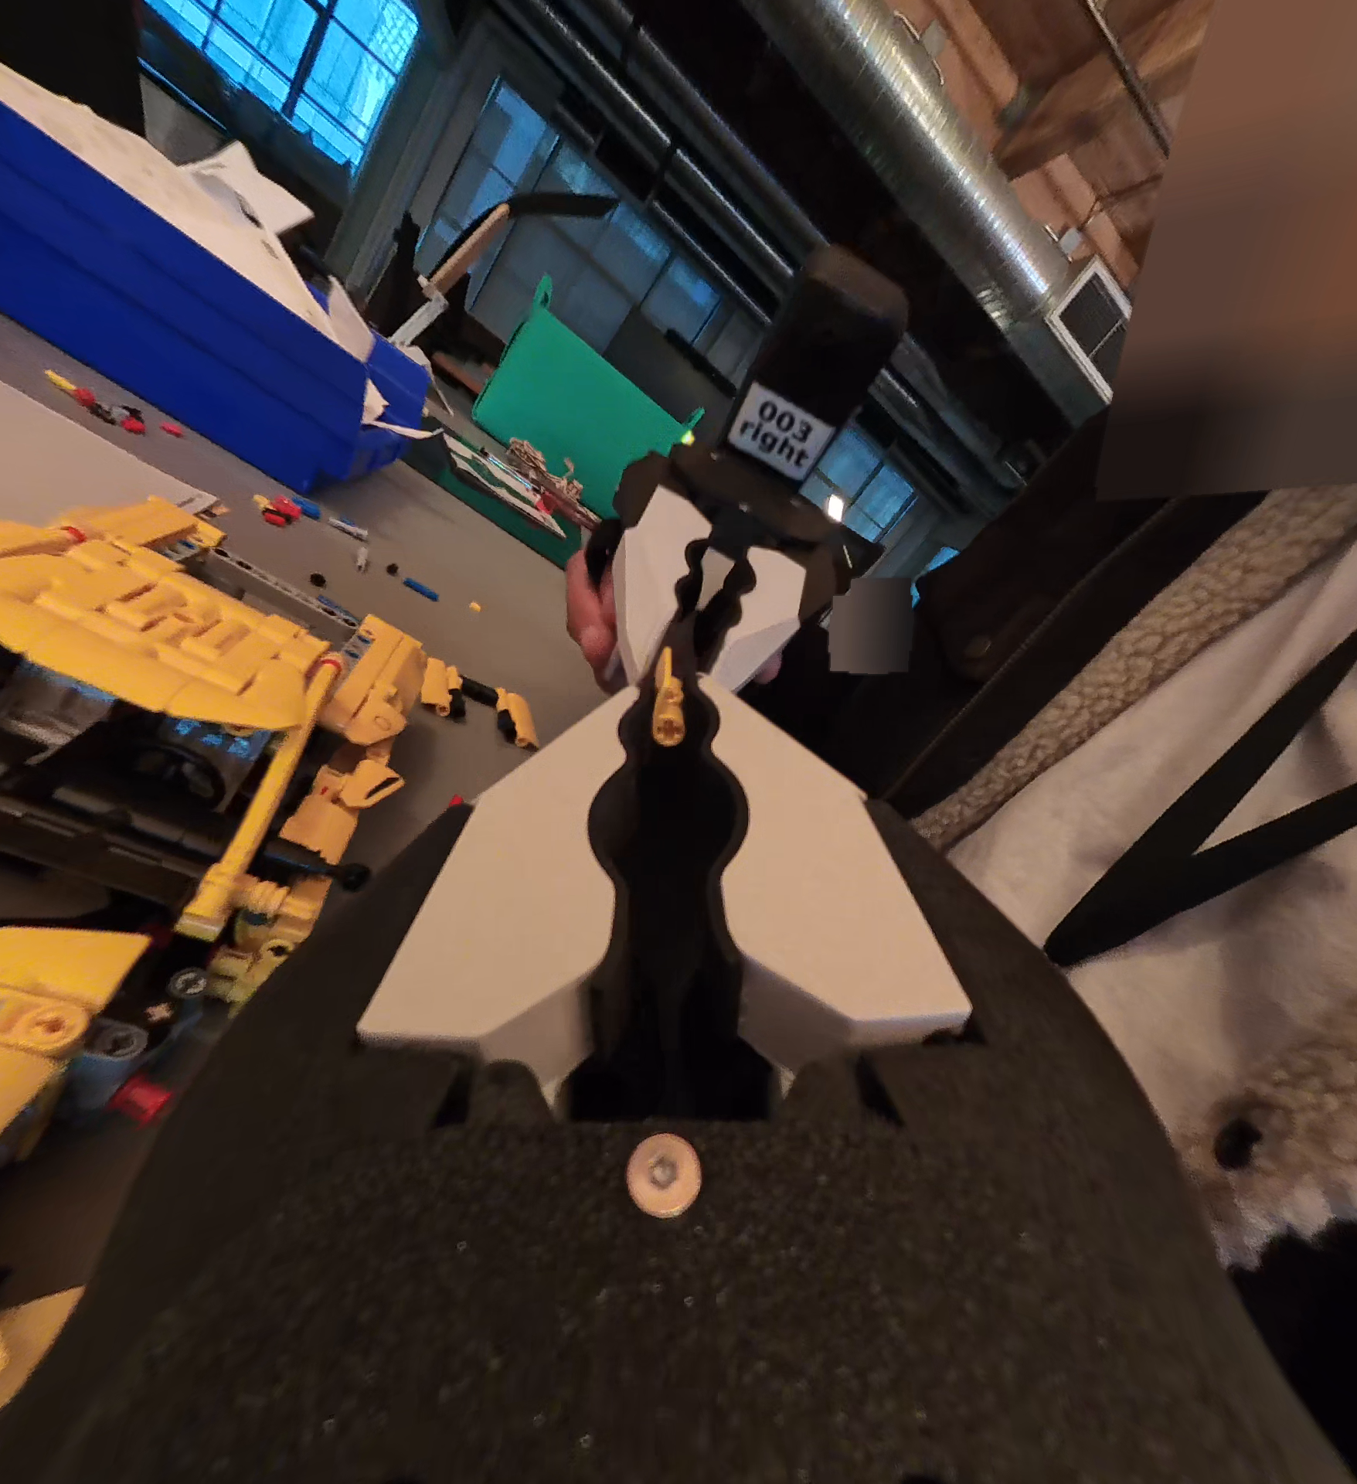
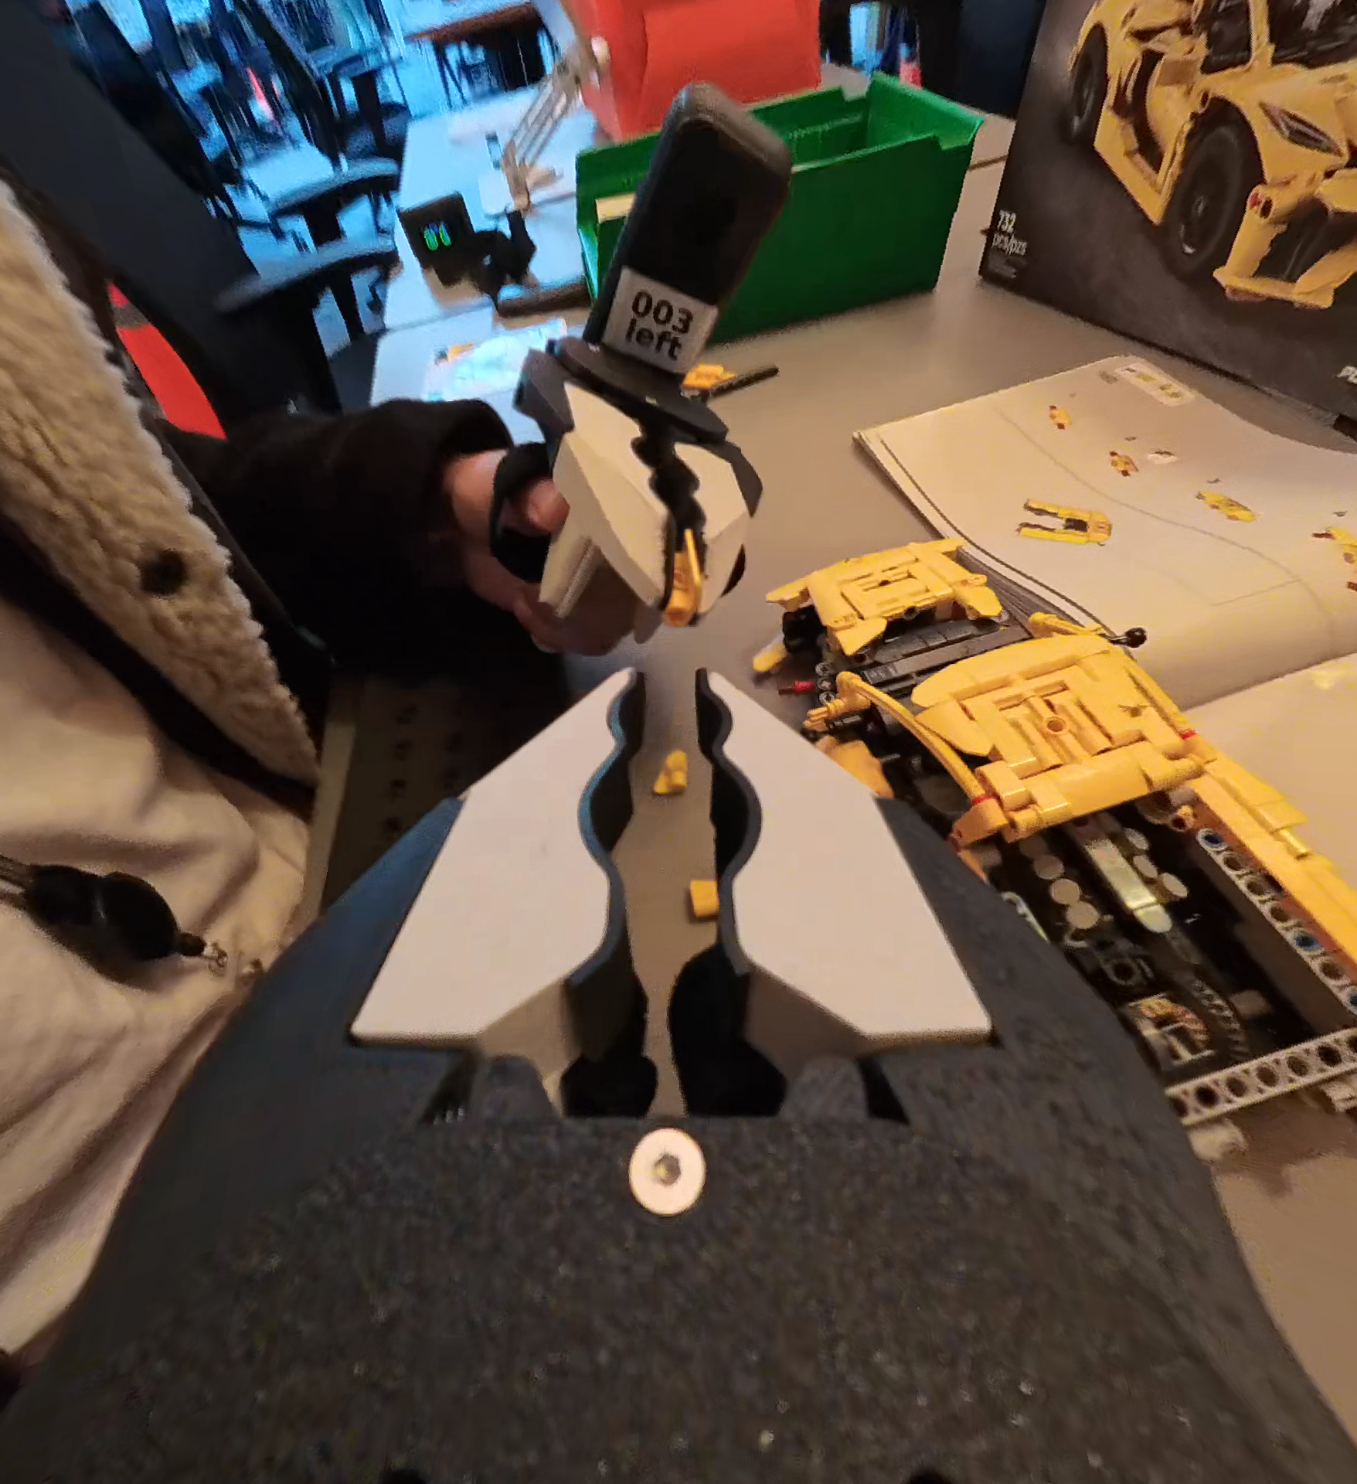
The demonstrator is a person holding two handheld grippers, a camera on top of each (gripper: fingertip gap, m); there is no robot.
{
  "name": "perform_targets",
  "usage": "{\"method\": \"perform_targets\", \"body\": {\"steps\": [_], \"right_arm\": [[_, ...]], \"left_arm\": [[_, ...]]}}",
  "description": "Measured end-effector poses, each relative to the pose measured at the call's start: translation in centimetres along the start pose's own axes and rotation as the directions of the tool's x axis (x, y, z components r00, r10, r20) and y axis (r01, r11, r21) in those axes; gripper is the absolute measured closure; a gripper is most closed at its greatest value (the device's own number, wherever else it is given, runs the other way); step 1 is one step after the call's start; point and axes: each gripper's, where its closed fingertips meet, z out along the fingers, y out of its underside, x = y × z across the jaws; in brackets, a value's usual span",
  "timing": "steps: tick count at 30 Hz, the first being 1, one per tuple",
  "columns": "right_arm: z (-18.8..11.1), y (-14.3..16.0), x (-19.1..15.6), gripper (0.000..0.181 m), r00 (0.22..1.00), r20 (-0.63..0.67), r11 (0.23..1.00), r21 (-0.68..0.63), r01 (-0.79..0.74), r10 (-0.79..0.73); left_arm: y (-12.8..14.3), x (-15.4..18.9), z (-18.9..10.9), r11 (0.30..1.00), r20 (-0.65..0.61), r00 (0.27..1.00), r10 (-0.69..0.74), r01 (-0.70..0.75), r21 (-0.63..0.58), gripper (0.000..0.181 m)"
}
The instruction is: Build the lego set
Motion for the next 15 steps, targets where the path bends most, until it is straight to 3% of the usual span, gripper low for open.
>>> {"method": "perform_targets", "body": {"steps": [7,9,11,15], "right_arm": [[-1.2,5.9,2.7,0.166,0.989,-0.144,0.981,-0.188,-0.053,0.026],[0.2,7.2,1.8,0.161,0.991,-0.125,0.970,-0.232,-0.067,0.039],[1.9,8.3,2.5,0.162,0.980,-0.190,0.955,-0.297,-0.007,-0.052],[4.2,8.4,4.3,0.168,0.953,-0.270,0.953,-0.297,0.057,-0.141]], "left_arm": [[-1.8,-1.6,-2.8,0.995,0.155,0.987,0.043,-0.056,0.077,0.175],[-2.2,-2.5,-3.9,0.993,0.232,0.971,0.066,-0.087,0.083,0.175],[-2.9,-2.8,-5.0,0.989,0.267,0.961,0.067,-0.099,0.108,0.175],[-2.8,-3.4,-6.7,0.989,0.324,0.944,0.057,-0.098,0.112,0.175]]}}
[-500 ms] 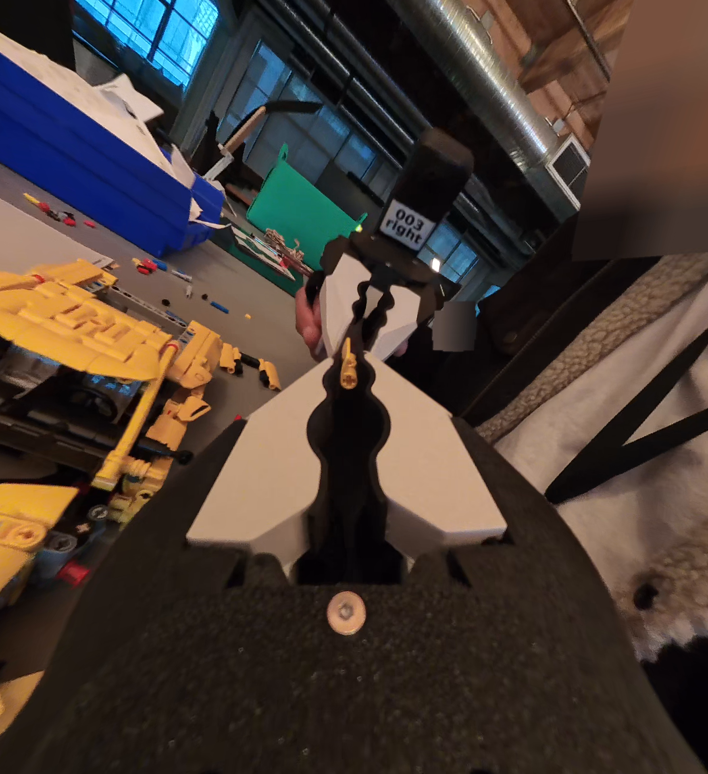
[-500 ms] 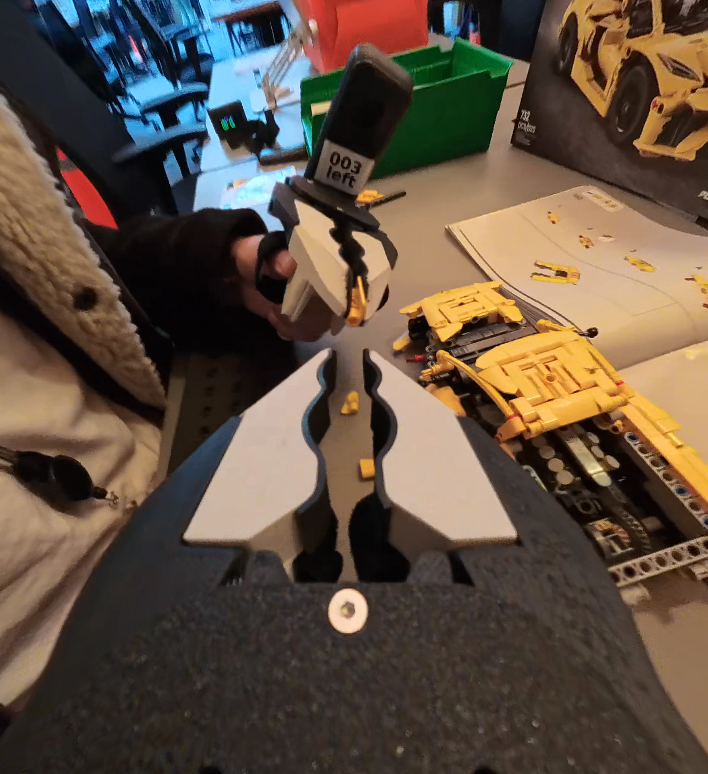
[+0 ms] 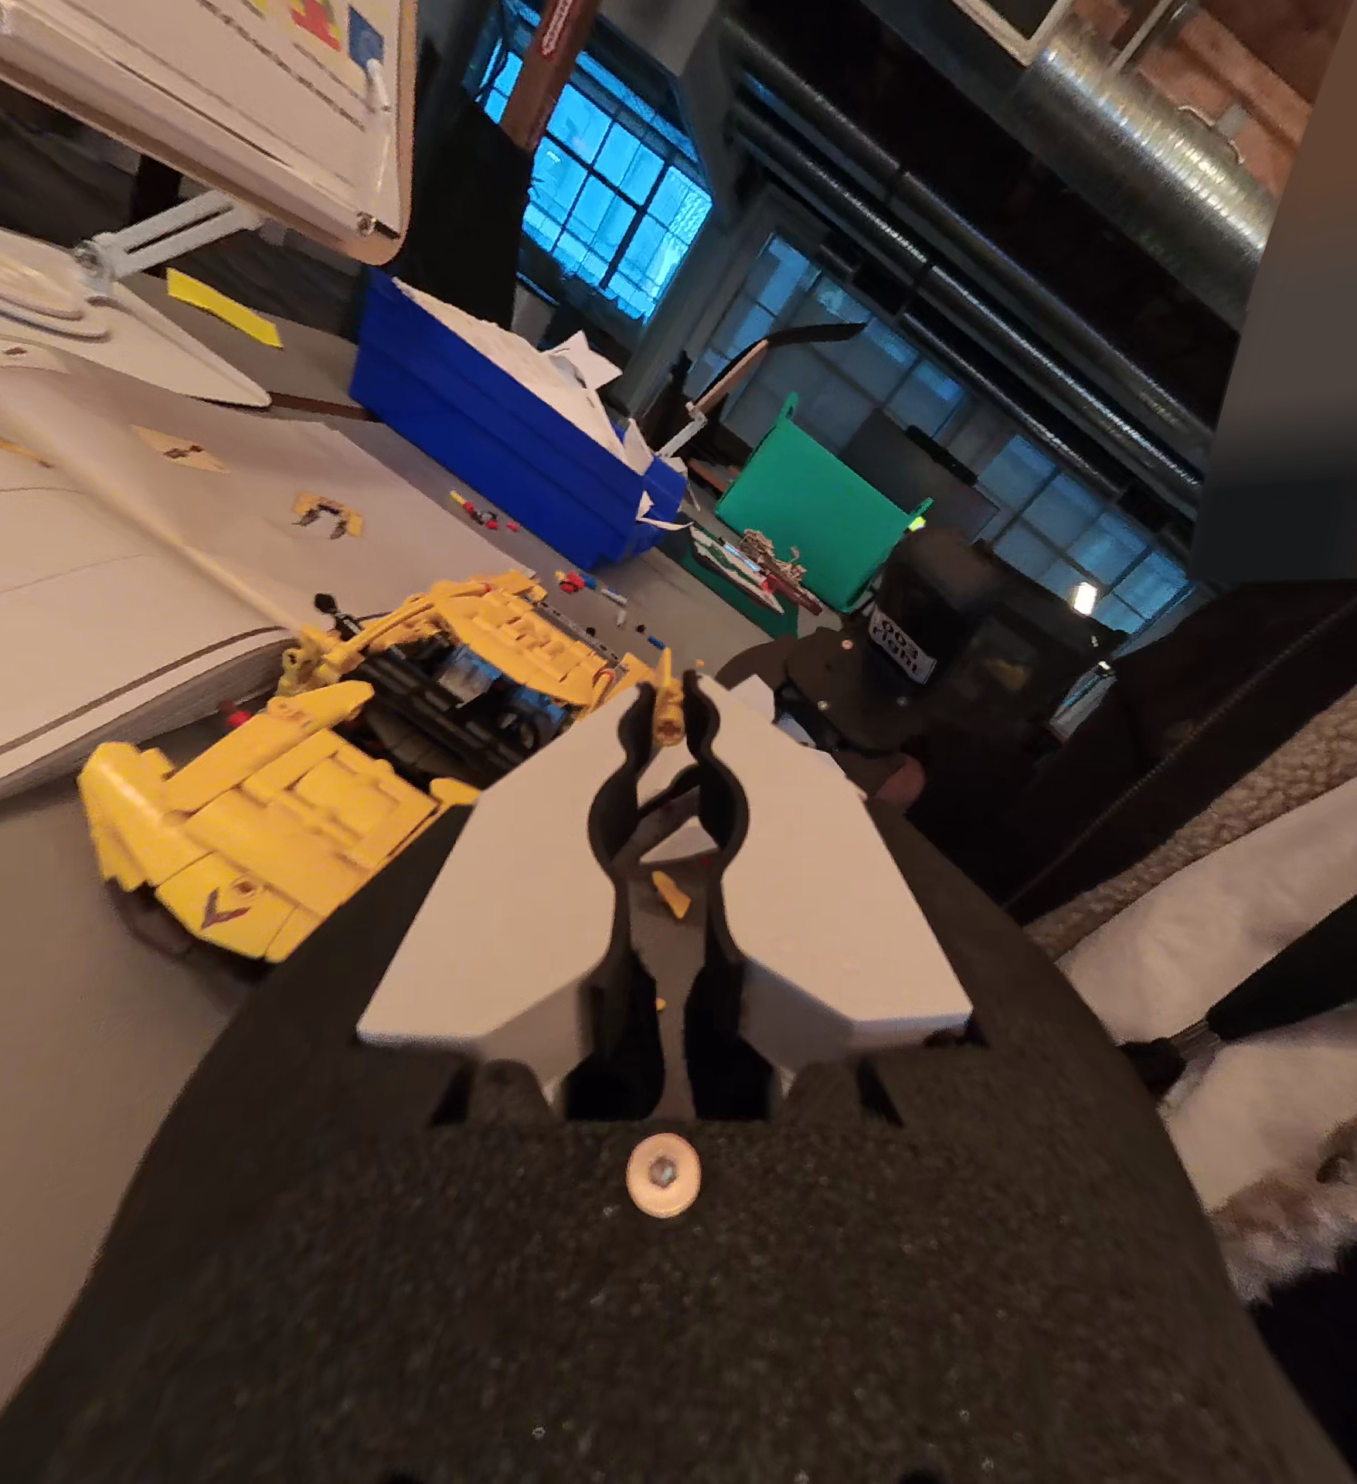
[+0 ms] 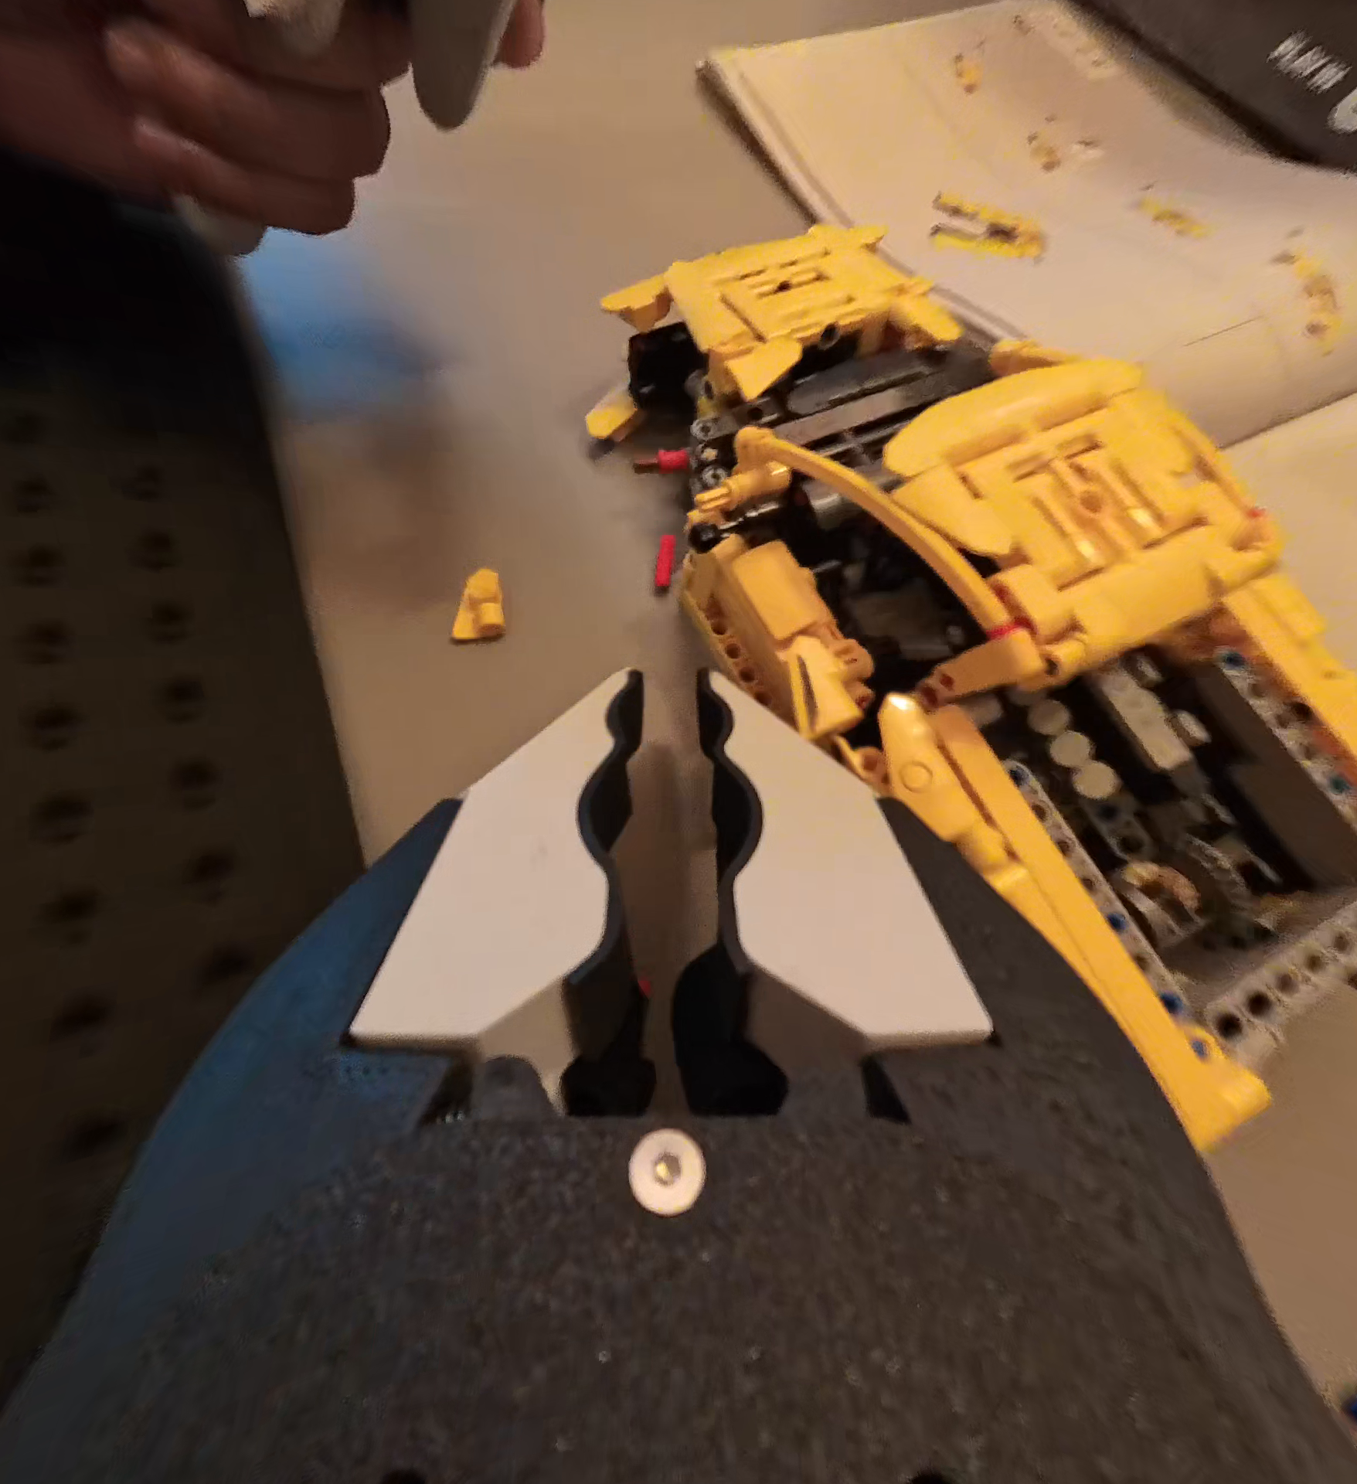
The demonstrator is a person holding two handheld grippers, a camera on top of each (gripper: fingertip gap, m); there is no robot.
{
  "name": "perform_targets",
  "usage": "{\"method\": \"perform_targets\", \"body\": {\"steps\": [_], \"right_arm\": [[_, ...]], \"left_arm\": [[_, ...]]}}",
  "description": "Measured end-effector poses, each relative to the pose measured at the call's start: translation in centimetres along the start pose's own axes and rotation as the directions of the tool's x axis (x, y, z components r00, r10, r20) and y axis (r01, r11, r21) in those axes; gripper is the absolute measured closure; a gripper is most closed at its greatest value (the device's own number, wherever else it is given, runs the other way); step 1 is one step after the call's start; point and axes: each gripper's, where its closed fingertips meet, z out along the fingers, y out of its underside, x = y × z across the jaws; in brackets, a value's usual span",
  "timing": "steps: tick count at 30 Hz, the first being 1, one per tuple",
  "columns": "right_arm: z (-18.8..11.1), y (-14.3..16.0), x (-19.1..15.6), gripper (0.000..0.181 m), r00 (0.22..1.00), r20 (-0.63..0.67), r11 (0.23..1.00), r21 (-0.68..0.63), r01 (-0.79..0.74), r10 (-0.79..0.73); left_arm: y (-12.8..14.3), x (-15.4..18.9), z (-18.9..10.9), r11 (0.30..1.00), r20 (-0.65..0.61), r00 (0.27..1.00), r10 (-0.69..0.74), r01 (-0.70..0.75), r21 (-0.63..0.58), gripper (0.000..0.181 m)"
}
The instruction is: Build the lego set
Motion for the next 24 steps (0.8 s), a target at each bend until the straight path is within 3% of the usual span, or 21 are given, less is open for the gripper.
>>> {"method": "perform_targets", "body": {"steps": [3,8,15,24], "right_arm": [[1.6,0.2,-1.6,0.158,0.996,0.089,0.998,-0.069,0.007,-0.001],[3.4,-1.8,-1.5,0.157,0.999,0.047,0.999,-0.039,0.000,0.002],[4.9,-1.6,-0.6,0.177,0.995,-0.086,0.992,-0.118,0.046,-0.056],[4.3,-0.8,-2.1,0.177,0.998,-0.053,0.986,-0.165,-0.025,0.016]], "left_arm": [[0.0,-0.4,-0.7,1.000,0.020,1.000,0.000,0.000,0.004,0.175],[-1.0,-0.9,-1.7,0.998,0.021,0.999,-0.033,0.032,0.052,0.175],[-1.0,-0.2,-1.7,0.999,0.005,1.000,-0.011,0.010,0.044,0.175],[-1.3,0.6,-2.4,0.995,-0.038,0.998,-0.043,0.046,0.089,0.175]]}}
